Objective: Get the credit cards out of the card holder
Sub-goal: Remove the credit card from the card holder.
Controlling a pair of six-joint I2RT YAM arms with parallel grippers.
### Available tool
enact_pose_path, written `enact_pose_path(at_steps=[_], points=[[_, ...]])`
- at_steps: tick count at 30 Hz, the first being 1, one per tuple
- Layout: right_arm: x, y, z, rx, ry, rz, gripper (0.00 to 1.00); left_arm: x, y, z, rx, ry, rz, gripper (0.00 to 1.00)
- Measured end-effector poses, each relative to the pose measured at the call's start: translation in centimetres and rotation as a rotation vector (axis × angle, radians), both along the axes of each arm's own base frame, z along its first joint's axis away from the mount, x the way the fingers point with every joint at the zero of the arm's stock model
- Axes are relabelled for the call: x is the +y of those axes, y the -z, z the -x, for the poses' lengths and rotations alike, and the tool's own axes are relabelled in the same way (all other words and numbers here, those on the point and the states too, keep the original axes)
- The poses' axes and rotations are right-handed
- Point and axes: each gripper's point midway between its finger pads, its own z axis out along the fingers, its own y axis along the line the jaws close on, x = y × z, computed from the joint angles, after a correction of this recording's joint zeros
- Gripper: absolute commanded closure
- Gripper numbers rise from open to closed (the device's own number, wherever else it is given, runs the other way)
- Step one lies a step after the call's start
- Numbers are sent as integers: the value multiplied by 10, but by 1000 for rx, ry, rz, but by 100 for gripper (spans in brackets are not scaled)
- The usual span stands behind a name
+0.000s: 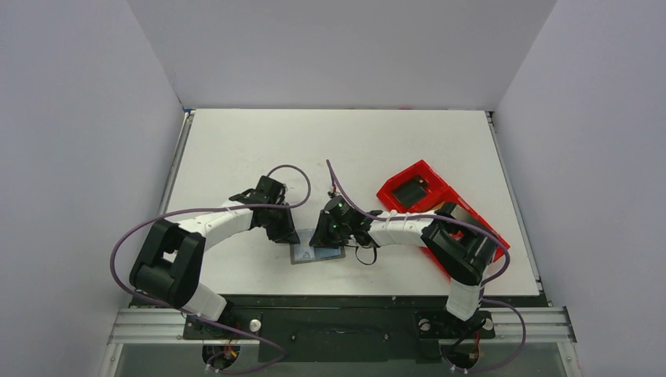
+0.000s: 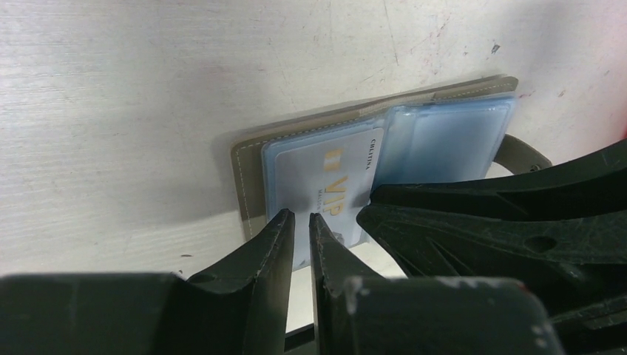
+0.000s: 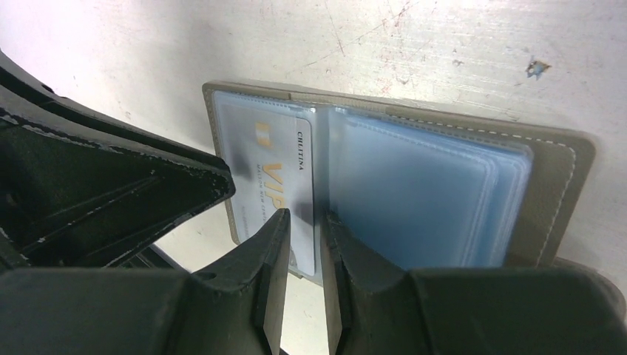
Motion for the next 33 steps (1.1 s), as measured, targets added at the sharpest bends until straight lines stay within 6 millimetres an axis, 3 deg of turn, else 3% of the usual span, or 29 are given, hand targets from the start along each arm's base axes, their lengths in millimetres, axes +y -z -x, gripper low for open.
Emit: enact_pose_path(at_steps=[14, 33], points=[[0, 4, -2, 0, 5, -43, 80, -10, 7, 3, -2, 23, -4, 90], [0, 4, -3, 4, 10, -63, 80, 8, 3, 3, -32, 7, -94, 89]])
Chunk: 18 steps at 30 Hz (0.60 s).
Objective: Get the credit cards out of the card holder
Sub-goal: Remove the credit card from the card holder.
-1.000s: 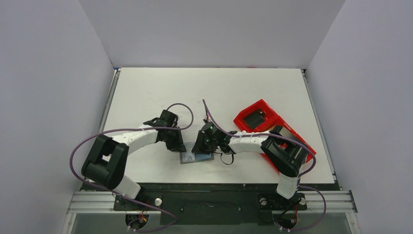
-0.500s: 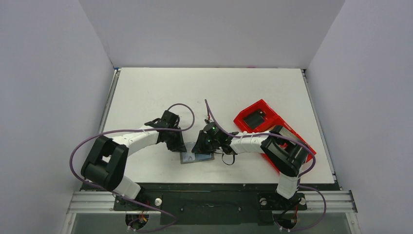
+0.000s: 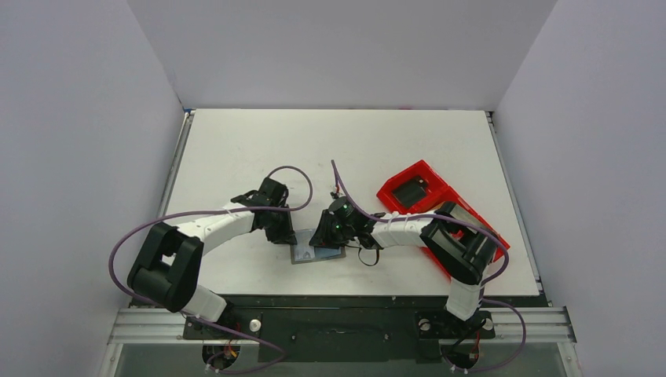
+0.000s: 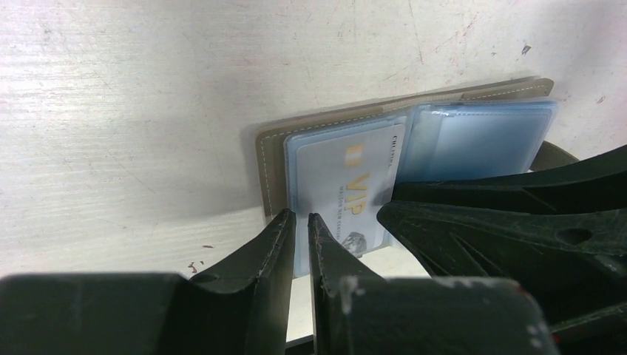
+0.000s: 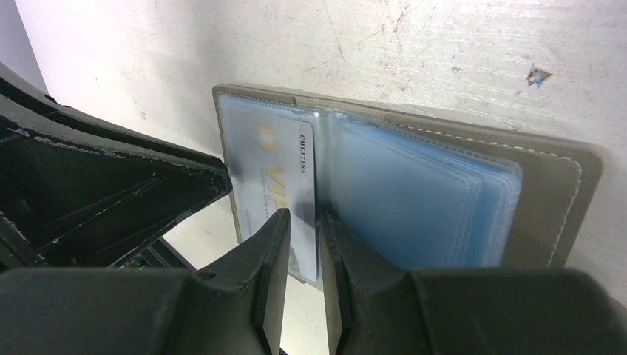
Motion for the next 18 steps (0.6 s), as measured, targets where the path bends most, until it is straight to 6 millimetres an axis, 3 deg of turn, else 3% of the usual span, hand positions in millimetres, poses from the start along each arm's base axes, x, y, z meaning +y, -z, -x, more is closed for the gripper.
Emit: enact_pose_path(at_steps=[12, 18], points=[[-3, 1, -2, 7, 6, -4, 80, -7, 9, 0, 17, 20, 11, 91], [-4, 1, -3, 14, 13, -23, 85, -9, 10, 0, 21, 12, 16, 93]])
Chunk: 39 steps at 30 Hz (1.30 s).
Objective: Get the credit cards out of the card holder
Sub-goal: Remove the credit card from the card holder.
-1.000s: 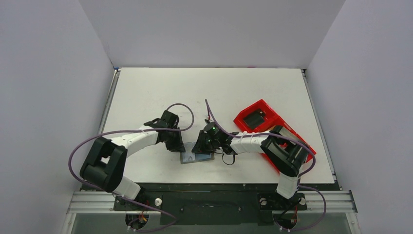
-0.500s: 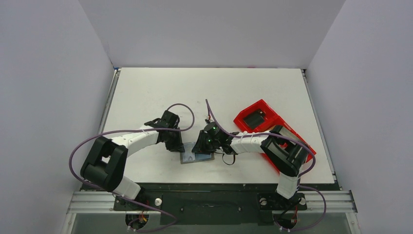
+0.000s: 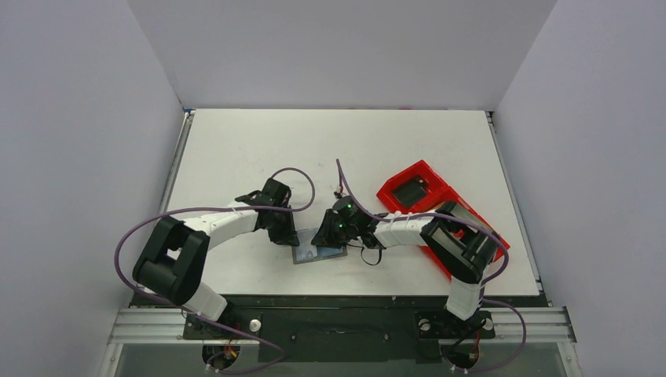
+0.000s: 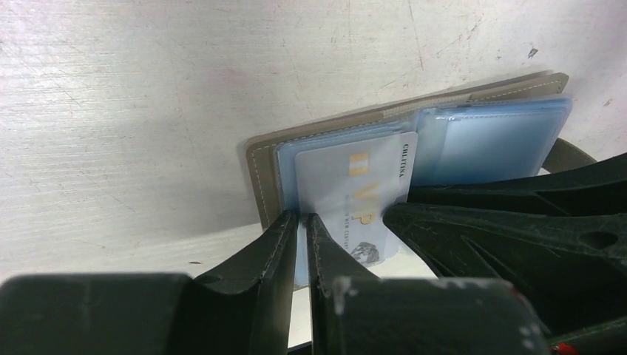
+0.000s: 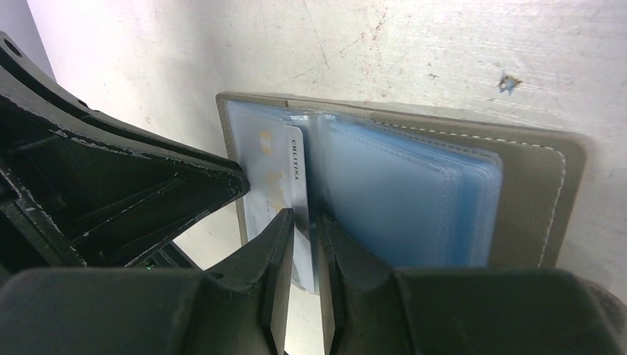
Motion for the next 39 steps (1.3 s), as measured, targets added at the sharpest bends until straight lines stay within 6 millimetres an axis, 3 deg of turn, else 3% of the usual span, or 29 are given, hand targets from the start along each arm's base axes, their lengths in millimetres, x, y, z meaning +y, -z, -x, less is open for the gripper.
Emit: enact_pose_path(at_steps=[6, 11, 36, 39], points=[[-1, 1, 0, 15, 11, -35, 88, -3, 1, 0, 1, -7, 5, 97], [-3, 2, -1, 20, 21, -53, 100, -6, 1, -1, -1, -12, 11, 100], [-29, 2, -10, 29, 77, -90, 100, -5, 3, -4, 10, -50, 20, 100], [-29, 1, -10, 28, 76, -90, 87, -5, 3, -4, 12, -50, 23, 100]])
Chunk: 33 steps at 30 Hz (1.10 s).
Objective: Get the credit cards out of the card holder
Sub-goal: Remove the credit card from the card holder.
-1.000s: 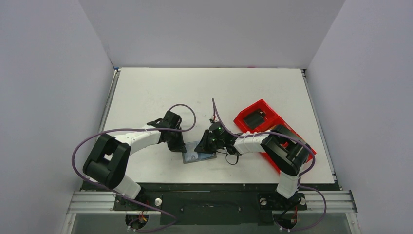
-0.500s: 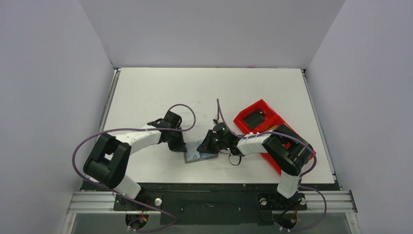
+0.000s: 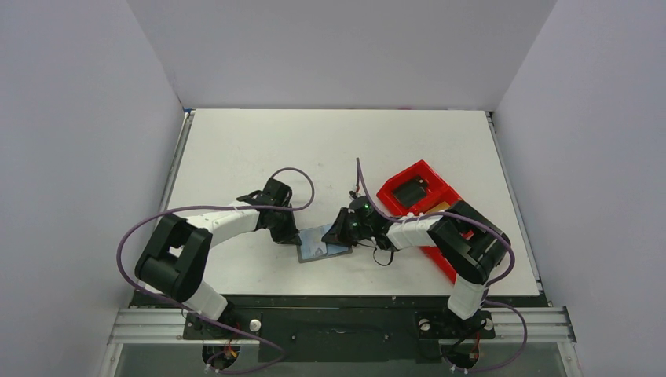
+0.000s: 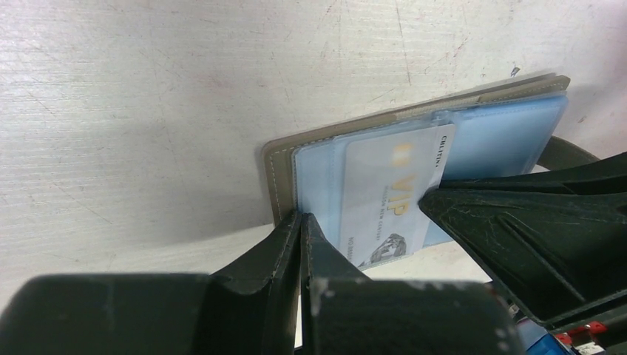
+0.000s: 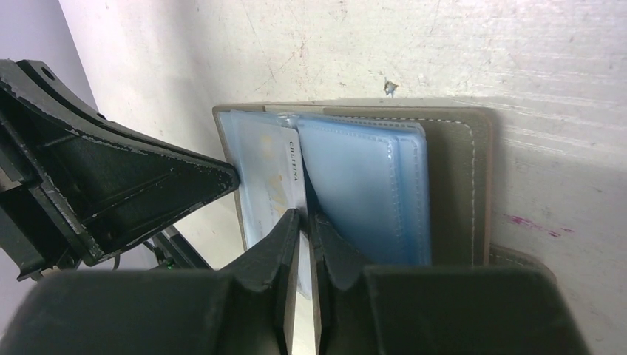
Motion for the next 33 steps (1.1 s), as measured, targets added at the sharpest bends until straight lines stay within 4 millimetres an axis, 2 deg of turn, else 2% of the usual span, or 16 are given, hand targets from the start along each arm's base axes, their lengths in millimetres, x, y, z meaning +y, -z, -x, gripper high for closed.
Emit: enact_pose_path(at_steps=[4, 11, 14, 17, 21, 33], points=[[1, -1, 0, -2, -6, -4, 79, -1, 0, 0, 6, 1, 8, 100], [6, -3, 1, -6, -26, -27, 79, -1, 0, 0, 10, 2, 11, 100], [10, -3, 2, -4, -32, -36, 82, -1, 1, 0, 11, 6, 10, 100], [13, -1, 1, -1, -36, -40, 93, -1, 1, 0, 12, 7, 10, 100], [12, 0, 1, 1, -35, -38, 98, -2, 1, 0, 14, 6, 9, 100], [3, -1, -2, -1, -14, -34, 100, 0, 1, -1, 21, 1, 6, 100]])
